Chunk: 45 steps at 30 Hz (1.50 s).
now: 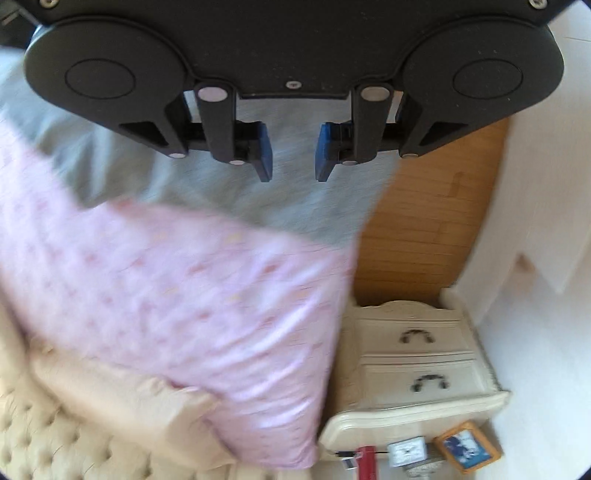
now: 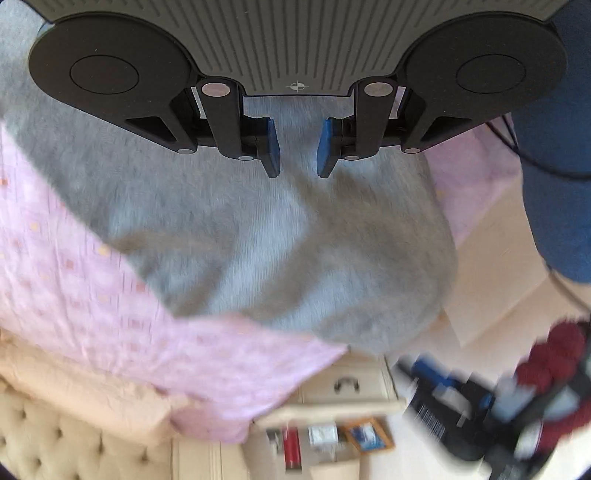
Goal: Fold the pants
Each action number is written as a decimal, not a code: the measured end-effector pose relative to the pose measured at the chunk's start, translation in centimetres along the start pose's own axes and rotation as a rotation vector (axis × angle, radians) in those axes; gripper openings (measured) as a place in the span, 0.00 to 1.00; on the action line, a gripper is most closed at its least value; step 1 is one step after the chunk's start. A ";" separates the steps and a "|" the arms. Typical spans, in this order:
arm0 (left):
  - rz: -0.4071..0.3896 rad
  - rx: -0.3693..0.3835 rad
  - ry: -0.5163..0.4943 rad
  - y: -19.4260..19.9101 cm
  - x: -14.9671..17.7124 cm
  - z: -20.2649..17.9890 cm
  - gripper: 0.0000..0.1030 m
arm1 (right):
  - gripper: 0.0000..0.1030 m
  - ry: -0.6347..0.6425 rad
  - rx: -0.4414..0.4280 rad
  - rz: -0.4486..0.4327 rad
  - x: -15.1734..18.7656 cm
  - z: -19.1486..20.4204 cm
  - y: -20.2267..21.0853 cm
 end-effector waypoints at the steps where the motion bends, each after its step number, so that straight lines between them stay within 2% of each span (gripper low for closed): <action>1: 0.008 0.018 0.010 -0.7 -0.1 -0.9 0.35 | 0.21 0.020 -0.002 -0.001 0.4 0.2 0.2; 3: 0.022 0.054 0.033 -2.4 0.1 -2.5 0.35 | 0.21 0.052 0.006 -0.014 0.5 0.5 0.5; 6: 0.046 0.079 0.059 -4.7 0.5 -3.9 0.35 | 0.21 0.021 -0.012 -0.010 0.4 0.0 0.7; 10: 0.131 0.073 0.106 -7.5 3.3 -3.1 0.34 | 0.21 -0.054 0.019 -0.101 -1.4 -1.9 1.7; 13: 0.096 0.084 0.146 -7.7 4.2 -2.7 0.35 | 0.22 -0.123 0.066 -0.198 -3.9 -4.6 2.2; 16: 0.072 0.092 0.180 -7.7 4.4 -2.4 0.35 | 0.28 -0.169 0.105 -0.245 -6.6 -7.7 1.5; 19: 0.053 0.092 0.162 -7.3 4.8 -2.5 0.35 | 0.35 -0.226 0.085 -0.233 -8.8 -10.4 -0.7; 24: 0.025 0.049 0.057 -7.7 5.0 -3.7 0.35 | 0.35 -0.258 0.037 -0.161 -10.6 -12.6 -4.3; 27: 0.016 0.050 0.049 -7.6 5.1 -3.7 0.36 | 0.34 -0.242 -0.014 -0.091 -10.3 -12.1 -5.2; 28: 0.014 0.055 0.056 -7.6 5.0 -3.6 0.36 | 0.32 -0.218 -0.020 -0.095 -9.5 -11.0 -4.6; 29: 0.012 0.060 0.062 -7.6 5.0 -3.5 0.36 | 0.20 -0.187 -0.021 -0.113 -9.1 -10.2 -4.1; 30: 0.010 0.063 0.067 -7.6 5.0 -3.4 0.36 | 0.14 -0.147 -0.009 -0.131 -8.5 -9.2 -3.4; 34: 0.006 0.070 0.080 -7.6 4.9 -3.3 0.37 | 0.06 0.026 0.025 -0.168 -6.1 -5.1 -2.1; 39: 0.005 0.093 0.099 -7.6 4.9 -3.3 0.45 | 0.05 0.189 0.091 -0.176 -3.6 -1.6 -2.1; 43: 0.006 0.098 0.089 -7.7 4.9 -3.6 0.47 | 0.07 0.134 0.072 -0.181 -4.6 -2.6 -1.3; 45: 0.005 0.100 0.091 -7.7 4.9 -3.5 0.48 | 0.16 0.091 0.056 -0.196 -5.5 -3.5 -0.8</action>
Point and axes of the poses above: each gripper's, at about its wrist camera, not at the fingertips, and y roughly against the way its jaws point, z to its left, x to its underside, the point moved 5 cm from there along -y, roughly the way its jaws point, and after that the axes turned 10 degrees about x, right-handed, at the moved point
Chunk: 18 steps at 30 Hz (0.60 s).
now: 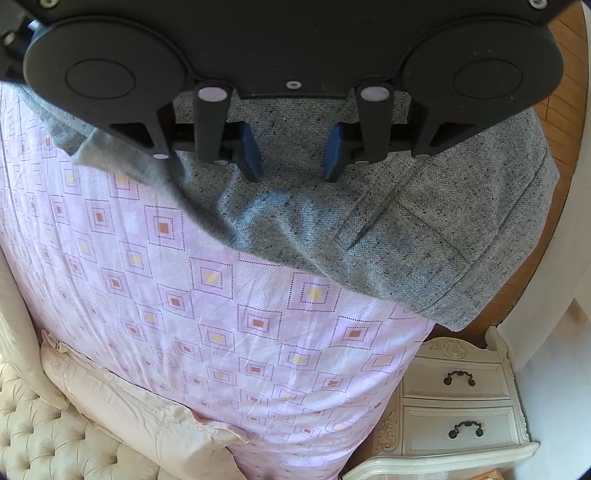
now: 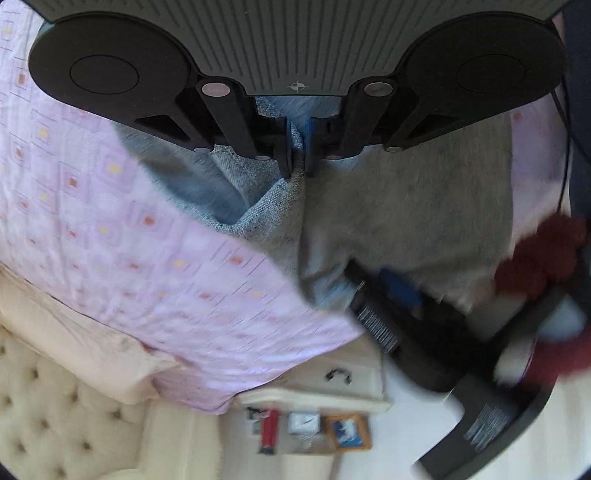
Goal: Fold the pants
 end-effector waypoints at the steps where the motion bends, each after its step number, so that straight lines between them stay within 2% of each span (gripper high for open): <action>1: 0.000 0.002 0.005 0.0 0.0 0.0 0.48 | 0.23 -0.027 -0.014 -0.001 -0.4 -0.6 -0.1; 9: -0.003 0.023 0.014 0.0 -0.1 0.0 0.51 | 0.23 -0.211 -0.070 0.055 -2.6 -3.4 -2.9; 18: -0.013 0.037 0.007 0.0 0.0 0.0 0.54 | 0.23 -0.407 -0.159 0.091 -3.1 -5.1 -5.9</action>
Point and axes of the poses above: each gripper's, at about its wrist camera, not at the fingertips, and y roughly against the way its jaws point, z to its left, x to its underside, the point moved 5 cm from there along -y, roughly the way its jaws point, and after that the axes turned 10 degrees about x, right-handed, at the moved point
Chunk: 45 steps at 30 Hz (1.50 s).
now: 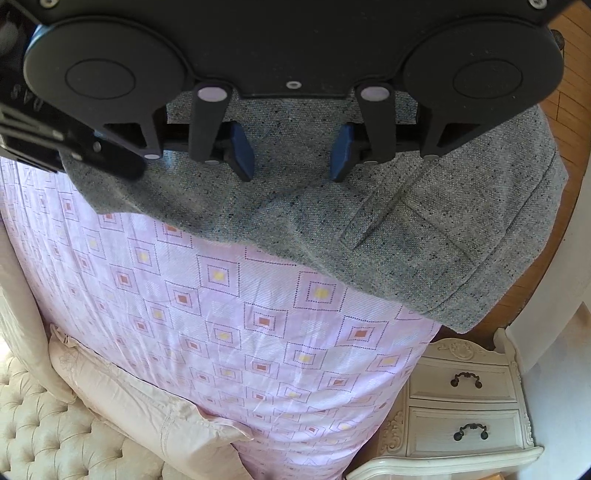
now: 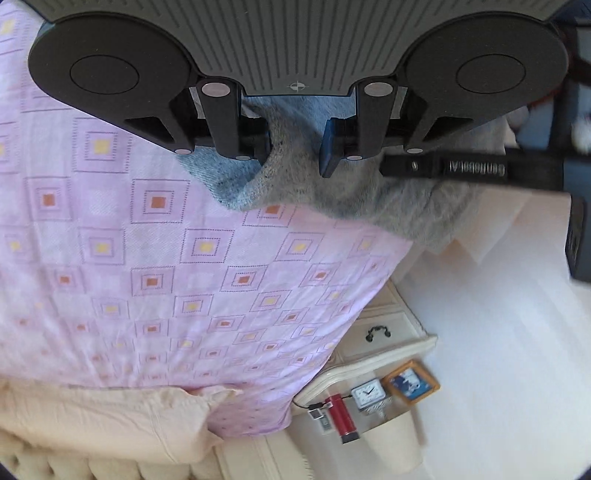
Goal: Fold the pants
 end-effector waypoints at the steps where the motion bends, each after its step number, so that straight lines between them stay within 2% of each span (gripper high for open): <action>1: -0.002 -0.001 -0.005 0.0 0.1 -0.1 0.54 | 0.23 -0.013 -0.008 0.006 -0.2 -0.1 -0.3; 4: -0.007 -0.008 -0.042 0.0 0.3 -0.3 0.53 | 0.23 -0.061 0.021 -0.010 -1.5 -0.9 -1.2; 7: -0.013 -0.021 -0.070 -0.1 0.5 -0.4 0.53 | 0.22 -0.188 0.024 0.014 -2.7 -2.8 -2.6; 9: -0.018 -0.026 -0.081 -0.2 0.5 -0.5 0.53 | 0.22 -0.202 0.062 0.016 -2.5 -3.5 -3.3; 12: -0.023 -0.035 -0.101 -0.3 0.6 -0.6 0.53 | 0.19 -0.254 0.053 -0.009 -1.9 -4.3 -3.1; 14: -0.024 -0.032 -0.101 -0.3 0.6 -0.5 0.53 | 0.21 -0.266 0.135 -0.085 -2.2 -5.2 -1.7; 16: -0.024 -0.028 -0.098 -0.2 0.6 -0.4 0.53 | 0.21 -0.285 0.179 -0.179 -2.7 -6.2 0.5; 18: -0.026 -0.028 -0.095 -0.2 0.5 -0.4 0.53 | 0.21 -0.262 0.190 -0.214 -2.3 -6.1 2.6; 20: -0.029 -0.032 -0.097 -0.2 0.5 -0.5 0.53 | 0.21 -0.179 0.219 -0.224 -1.3 -5.1 4.3; 24: -0.037 -0.053 -0.112 -0.1 0.5 -0.6 0.52 | 0.14 0.015 0.257 -0.181 1.7 -2.3 5.5; 27: -0.043 -0.062 -0.099 -0.1 0.4 -0.4 0.49 | 0.14 0.093 0.378 -0.086 3.1 -2.7 3.1; 28: -0.044 -0.063 -0.096 -0.1 0.4 -0.3 0.48 | 0.14 0.066 0.423 -0.059 3.1 -3.7 2.1; 29: -0.045 -0.064 -0.093 0.0 0.4 -0.3 0.47 | 0.10 0.029 0.442 -0.083 2.9 -4.7 1.7; 31: -0.048 -0.080 -0.093 0.0 0.4 -0.1 0.42 | 0.11 -0.025 0.497 -0.110 2.2 -5.9 1.8; 32: -0.050 -0.088 -0.093 0.1 0.4 0.0 0.39 | 0.12 -0.054 0.502 -0.118 1.9 -6.2 2.2; 34: -0.053 -0.087 -0.088 0.2 0.3 0.1 0.38 | 0.12 -0.106 0.456 -0.148 1.8 -6.2 4.0; 36: -0.056 -0.088 -0.092 0.3 0.3 0.0 0.38 | 0.12 -0.098 0.445 -0.146 2.4 -5.5 6.0; 40: -0.082 -0.109 -0.172 0.9 0.6 -1.5 0.38 | 0.13 -0.117 0.411 -0.039 6.3 -4.2 9.2; 43: -0.081 -0.053 -0.233 1.2 1.0 -3.1 0.39 | 0.13 -0.150 0.416 0.069 10.1 -3.2 10.4; 45: -0.091 -0.045 -0.279 1.5 1.2 -4.0 0.40 | 0.13 -0.167 0.447 0.143 12.4 -2.9 10.3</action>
Point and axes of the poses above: each gripper's, at about its wrist camera, not at the fingertips, and y roughly against the way its jaws point, z to its left, x to its underside, the point moved 5 cm from there along -y, roughly the way its jaws point, and after that the axes turned 10 degrees about x, right-handed, at the moved point
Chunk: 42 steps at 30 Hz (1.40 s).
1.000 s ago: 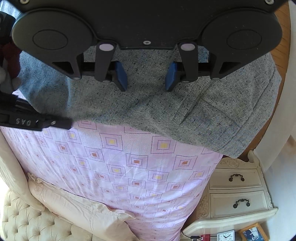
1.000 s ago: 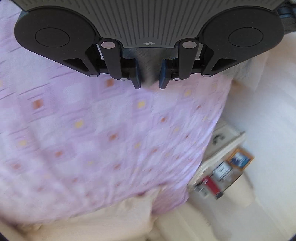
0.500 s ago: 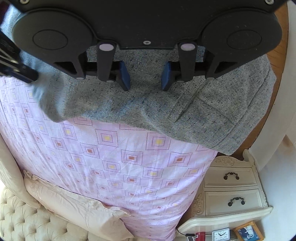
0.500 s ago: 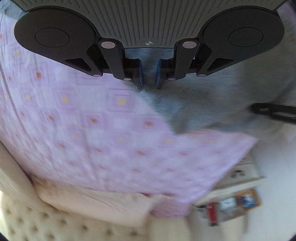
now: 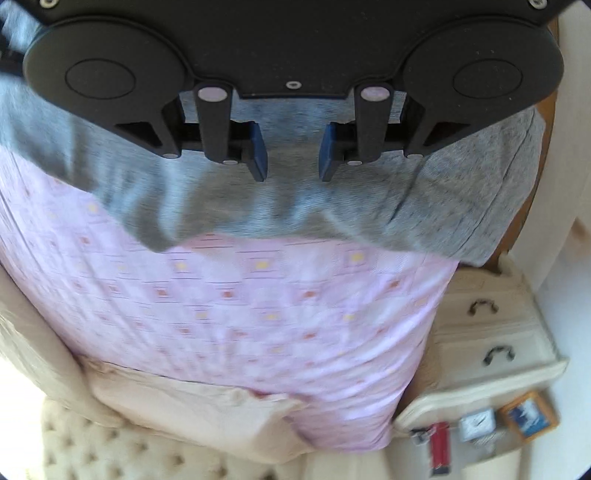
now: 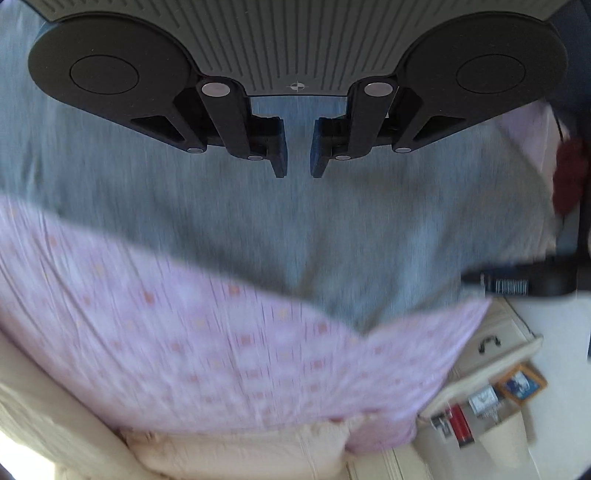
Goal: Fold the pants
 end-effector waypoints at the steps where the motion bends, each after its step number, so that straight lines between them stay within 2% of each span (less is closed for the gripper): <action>1: -0.004 -0.004 -0.026 0.1 0.0 -0.4 0.40 | 0.13 0.010 0.019 0.060 1.2 0.2 -0.4; 3: 0.017 0.017 -0.049 -0.1 0.2 -1.0 0.41 | 0.13 0.034 0.017 0.053 2.5 0.6 0.0; 4: 0.029 0.024 -0.046 -0.3 0.2 -1.0 0.41 | 0.13 0.041 0.003 0.082 2.7 0.7 0.2; 5: 0.033 0.019 -0.044 -0.3 0.2 -1.0 0.41 | 0.13 0.026 -0.024 0.096 2.4 0.7 0.5; 7: 0.021 -0.011 -0.035 -0.1 0.0 -0.6 0.41 | 0.13 -0.030 -0.054 0.071 1.4 -0.4 1.5; 12: -0.002 -0.005 0.029 0.6 -0.1 0.4 0.41 | 0.13 -0.079 0.035 -0.059 -2.5 -5.8 5.1; 15: -0.017 -0.009 0.000 0.8 -0.1 -0.2 0.41 | 0.14 -0.141 0.111 -0.122 -4.1 -10.7 7.1; 18: -0.022 0.000 -0.053 0.8 -0.1 -1.4 0.41 | 0.16 -0.215 0.177 -0.158 -4.3 -15.7 8.8; 20: -0.026 0.010 -0.091 1.0 -0.1 -2.2 0.41 | 0.23 -0.250 0.224 -0.173 -3.9 -18.7 9.4; 21: -0.030 0.013 -0.109 1.0 0.0 -2.6 0.41 | 0.23 -0.278 0.249 -0.175 -3.6 -20.1 9.6; 22: -0.033 0.016 -0.126 1.1 0.0 -3.0 0.41 | 0.23 -0.379 0.244 -0.154 -3.2 -21.9 9.7; 25: -0.027 0.027 -0.173 1.2 0.1 -4.1 0.41 | 0.23 -0.619 0.082 -0.135 -1.4 -26.5 9.8; 27: -0.016 0.048 -0.202 1.2 0.1 -4.8 0.41 | 0.23 -0.698 0.054 -0.130 -0.4 -29.0 9.6; 30: -0.014 0.061 -0.263 1.6 0.3 -6.2 0.41 | 0.23 -0.655 0.085 -0.091 0.7 -31.6 9.1; 34: 0.023 0.085 -0.316 1.8 0.7 -8.2 0.41 | 0.23 -0.604 0.141 -0.048 3.8 -34.4 8.8; 37: 0.061 0.131 -0.314 2.0 1.0 -10.1 0.41 | 0.23 -0.579 0.180 -0.065 6.7 -36.2 8.8; 42: 0.141 0.243 -0.243 1.3 2.7 -13.9 0.46 | 0.23 -0.563 0.245 -0.119 10.6 -37.6 7.8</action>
Point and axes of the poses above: each gripper's, at about its wrist camera, not at the fingertips, and y roughly against the way its jaws point, z to its left, x to its underside, the point moved 5 cm from there along -y, roughly the way its jaws point, and after that the axes turned 10 degrees about x, right-handed, at the moved point
